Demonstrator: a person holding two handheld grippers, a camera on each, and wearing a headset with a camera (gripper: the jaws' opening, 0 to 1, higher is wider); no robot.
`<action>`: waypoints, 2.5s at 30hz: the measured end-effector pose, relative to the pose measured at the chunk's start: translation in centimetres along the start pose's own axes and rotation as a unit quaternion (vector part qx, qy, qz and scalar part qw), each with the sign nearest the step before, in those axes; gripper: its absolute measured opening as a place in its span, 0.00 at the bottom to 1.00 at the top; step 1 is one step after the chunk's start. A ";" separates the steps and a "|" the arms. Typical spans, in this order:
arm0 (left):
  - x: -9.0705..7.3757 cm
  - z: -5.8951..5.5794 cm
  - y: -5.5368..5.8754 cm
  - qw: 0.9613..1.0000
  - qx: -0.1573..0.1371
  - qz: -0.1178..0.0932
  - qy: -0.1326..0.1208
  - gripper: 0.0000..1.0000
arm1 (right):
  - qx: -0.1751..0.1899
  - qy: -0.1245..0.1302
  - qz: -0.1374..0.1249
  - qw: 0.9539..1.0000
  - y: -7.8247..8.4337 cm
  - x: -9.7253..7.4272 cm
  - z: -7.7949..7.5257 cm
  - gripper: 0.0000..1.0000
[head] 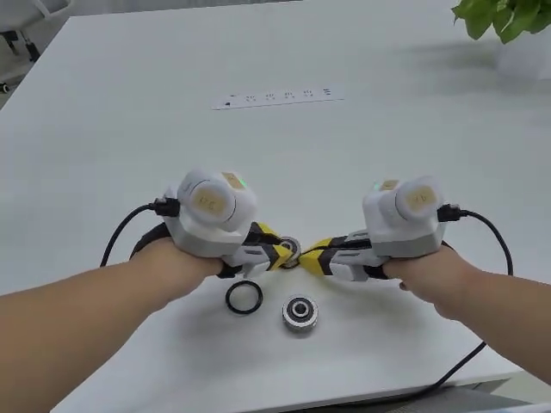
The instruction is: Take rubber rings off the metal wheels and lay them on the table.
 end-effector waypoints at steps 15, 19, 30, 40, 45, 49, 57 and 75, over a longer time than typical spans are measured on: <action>0.0 -0.2 0.0 1.000 0.001 0.003 -0.011 0.13 | 0.157 -0.030 -0.059 0.985 -0.3 -0.9 0.1 0.00; 0.0 -0.3 0.0 1.000 -0.002 0.005 -0.015 0.13 | 0.184 -0.037 -0.069 0.980 -0.4 -1.2 0.1 0.00; 0.1 -0.5 -0.1 0.999 -0.009 0.012 -0.028 0.13 | 0.203 -0.046 -0.082 0.975 -0.6 -1.3 0.7 0.00; 0.1 -0.6 -0.1 0.999 -0.008 0.014 -0.034 0.12 | 0.205 -0.063 -0.081 0.973 -0.8 -0.9 1.3 0.00; 0.2 -0.7 -0.2 0.999 -0.008 0.011 -0.040 0.12 | 0.204 -0.072 -0.079 0.973 -1.1 -0.7 1.6 0.00; 0.1 -0.8 -0.2 0.999 -0.011 0.009 -0.042 0.13 | 0.218 -0.080 -0.083 0.969 -0.9 -1.0 1.4 0.00; 0.1 -0.8 -0.2 0.999 -0.016 0.007 -0.041 0.13 | 0.223 -0.097 -0.082 0.967 -1.2 -1.1 1.6 0.00; -0.3 -1.0 -0.2 1.000 -0.005 0.008 -0.022 0.16 | 0.225 -0.080 -0.081 0.968 -1.2 -1.5 1.8 0.00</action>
Point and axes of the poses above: the centre of the closed fingertips' face, and the gripper's own axes: x roughly forward along the fingers, z roughly to its left, y roughly out of its underside, the point moved 5 cm from there along -x, roughly backward along the fingers, and after that the axes turned 13 degrees about x, right-handed, at the moved point
